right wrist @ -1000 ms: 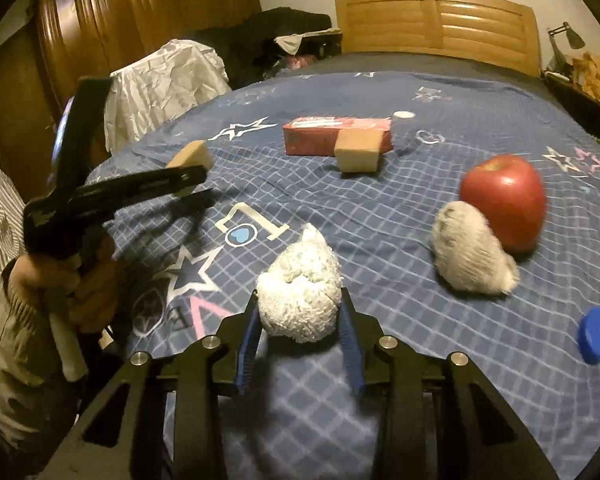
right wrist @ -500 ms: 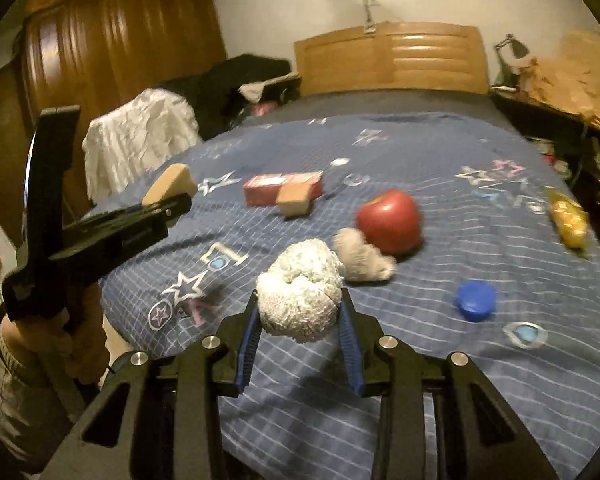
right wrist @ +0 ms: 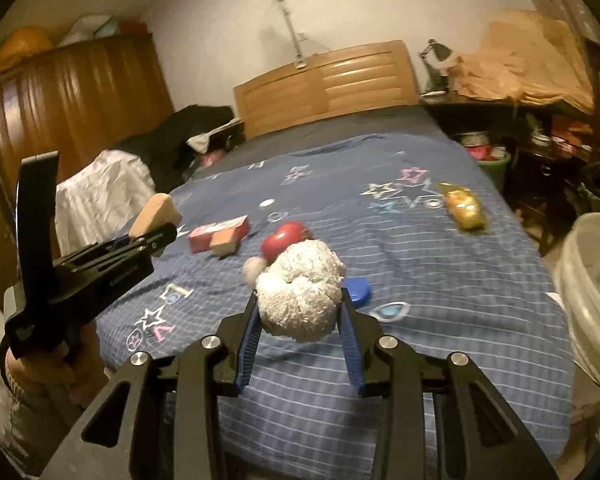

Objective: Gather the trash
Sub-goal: 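Lift and carry the sponge block and white ball over the white bucket, then open both tools to drop the sponge block and white ball into the bucket, then move both open tools back over the bed, then grasp the orange sponge square with left tool while right tool grasps the grey knitted ball, then lift and carry the orange sponge and grey ball over the white bucket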

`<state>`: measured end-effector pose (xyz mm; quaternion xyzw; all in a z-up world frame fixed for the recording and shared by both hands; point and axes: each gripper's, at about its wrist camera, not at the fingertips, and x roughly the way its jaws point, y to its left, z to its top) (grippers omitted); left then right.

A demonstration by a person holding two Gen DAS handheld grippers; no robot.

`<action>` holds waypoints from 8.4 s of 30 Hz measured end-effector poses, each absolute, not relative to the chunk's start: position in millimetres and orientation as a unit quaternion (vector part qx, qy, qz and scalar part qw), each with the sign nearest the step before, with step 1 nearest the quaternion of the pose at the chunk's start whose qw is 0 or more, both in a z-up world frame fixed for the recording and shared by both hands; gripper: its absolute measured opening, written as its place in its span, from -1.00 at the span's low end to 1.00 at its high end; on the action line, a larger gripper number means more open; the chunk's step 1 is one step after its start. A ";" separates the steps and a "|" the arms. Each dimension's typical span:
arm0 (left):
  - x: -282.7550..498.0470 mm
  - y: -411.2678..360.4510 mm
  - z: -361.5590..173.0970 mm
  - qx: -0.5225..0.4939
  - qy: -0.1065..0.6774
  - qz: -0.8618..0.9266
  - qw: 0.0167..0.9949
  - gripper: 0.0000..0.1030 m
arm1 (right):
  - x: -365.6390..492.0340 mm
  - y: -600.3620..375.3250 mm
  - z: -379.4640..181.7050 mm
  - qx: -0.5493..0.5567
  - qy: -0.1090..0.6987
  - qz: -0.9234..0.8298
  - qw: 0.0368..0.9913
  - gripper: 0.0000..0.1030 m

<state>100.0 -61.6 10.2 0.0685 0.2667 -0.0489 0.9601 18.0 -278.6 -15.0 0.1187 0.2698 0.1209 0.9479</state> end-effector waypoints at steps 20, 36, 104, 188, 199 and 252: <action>86.2 -186.4 15.7 0.117 0.260 -0.149 0.947 -0.50 | -33.8 -392.5 -11.8 0.170 0.227 0.021 0.959 -0.26; 89.1 -309.5 13.1 0.143 0.268 -0.269 0.914 -0.50 | -80.3 -521.4 11.6 0.163 0.187 -0.118 0.962 -0.25; 163.7 -167.1 -12.1 0.021 0.316 -0.194 0.928 0.43 | -6.5 -476.0 -29.0 0.099 0.182 -0.102 0.973 0.39; 108.2 -5.9 -7.8 0.007 0.283 0.020 0.959 -0.23 | 53.3 -227.5 -39.4 0.140 0.300 0.125 0.935 -0.43; 107.3 -36.2 6.9 0.021 0.267 0.002 0.963 -0.23 | 40.4 -260.7 -24.9 0.152 0.274 0.093 0.945 -0.43; 125.1 -418.4 -2.5 0.158 0.245 -0.296 0.909 -0.23 | -60.9 -628.2 3.9 0.154 0.189 -0.218 0.945 -0.42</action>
